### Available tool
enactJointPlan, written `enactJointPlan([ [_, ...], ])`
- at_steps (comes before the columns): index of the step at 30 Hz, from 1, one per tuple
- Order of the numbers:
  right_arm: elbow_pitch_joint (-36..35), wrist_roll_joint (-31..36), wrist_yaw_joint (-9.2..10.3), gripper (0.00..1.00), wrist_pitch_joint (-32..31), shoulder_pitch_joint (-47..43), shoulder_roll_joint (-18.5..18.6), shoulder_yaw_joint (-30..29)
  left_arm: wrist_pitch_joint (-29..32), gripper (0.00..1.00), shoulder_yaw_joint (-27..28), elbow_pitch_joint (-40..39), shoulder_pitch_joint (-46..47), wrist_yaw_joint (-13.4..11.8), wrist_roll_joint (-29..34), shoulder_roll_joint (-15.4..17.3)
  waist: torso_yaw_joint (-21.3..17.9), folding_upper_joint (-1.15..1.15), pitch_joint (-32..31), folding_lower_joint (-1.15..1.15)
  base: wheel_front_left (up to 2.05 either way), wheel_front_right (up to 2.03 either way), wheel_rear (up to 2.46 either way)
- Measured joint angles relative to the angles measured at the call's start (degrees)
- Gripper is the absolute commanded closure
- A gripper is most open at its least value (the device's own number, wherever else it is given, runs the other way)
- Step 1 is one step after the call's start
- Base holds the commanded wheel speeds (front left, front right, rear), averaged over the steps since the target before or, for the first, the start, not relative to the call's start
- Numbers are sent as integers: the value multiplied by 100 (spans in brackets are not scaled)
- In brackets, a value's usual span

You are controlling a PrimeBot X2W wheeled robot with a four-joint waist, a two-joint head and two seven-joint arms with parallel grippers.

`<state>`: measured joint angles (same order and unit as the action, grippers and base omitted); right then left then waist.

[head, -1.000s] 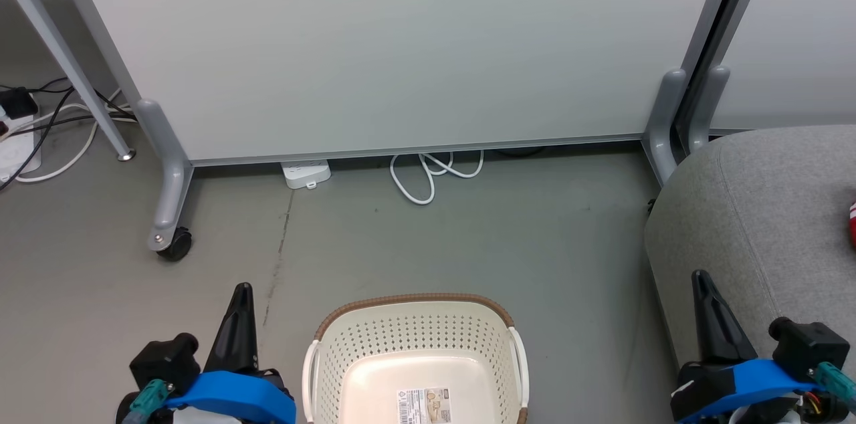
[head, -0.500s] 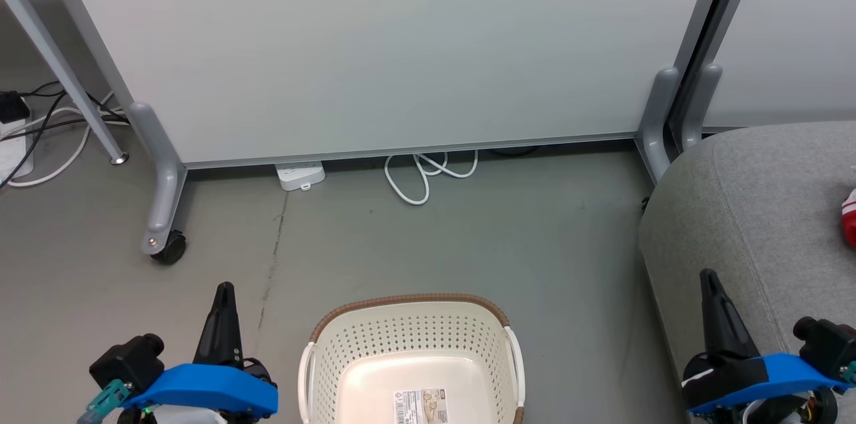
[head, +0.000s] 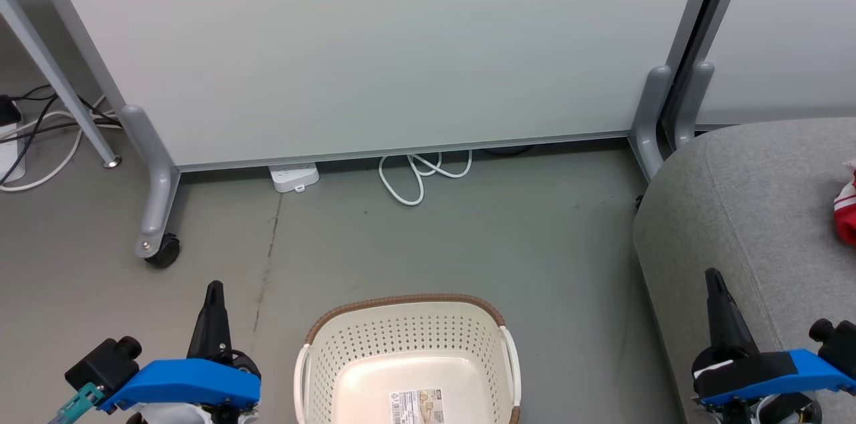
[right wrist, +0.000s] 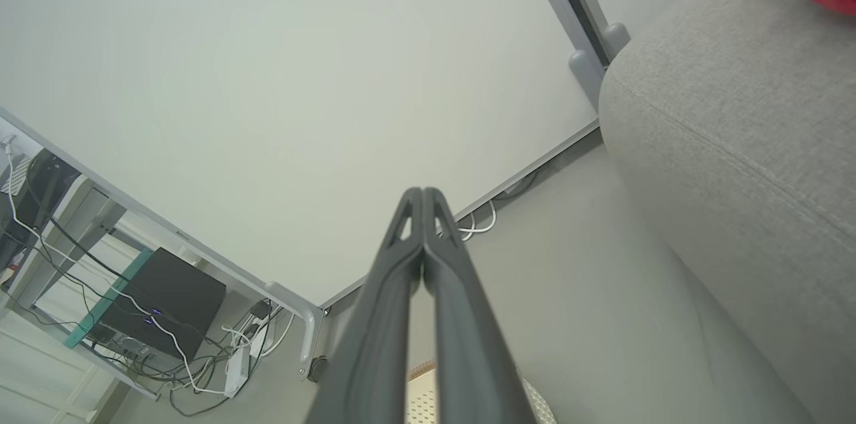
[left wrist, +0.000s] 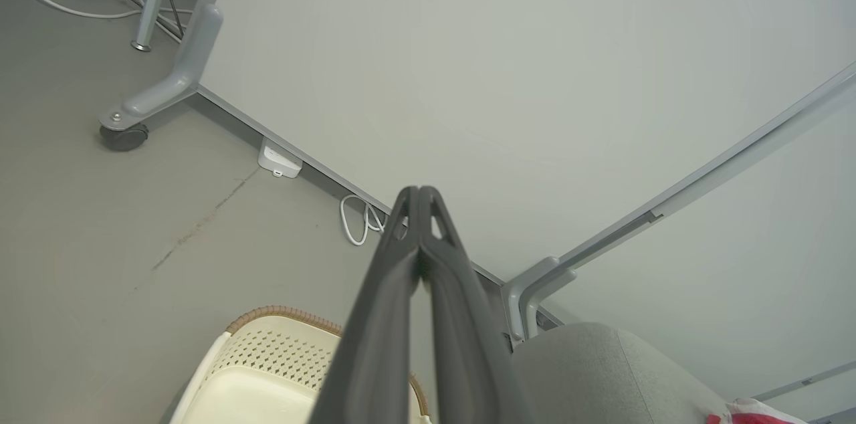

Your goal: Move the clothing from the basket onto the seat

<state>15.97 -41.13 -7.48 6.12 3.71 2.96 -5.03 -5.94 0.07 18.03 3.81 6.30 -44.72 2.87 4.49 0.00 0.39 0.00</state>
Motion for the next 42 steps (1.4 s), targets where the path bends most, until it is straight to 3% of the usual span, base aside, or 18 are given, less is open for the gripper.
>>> enactJointPlan([
  [42, -97, -2859, 0, 100, -709, 90, -3, -86, 695, 100, 352, -215, 109, 41, -2660, -1, -208, 0, -10, 0, 0, 0, 0],
])
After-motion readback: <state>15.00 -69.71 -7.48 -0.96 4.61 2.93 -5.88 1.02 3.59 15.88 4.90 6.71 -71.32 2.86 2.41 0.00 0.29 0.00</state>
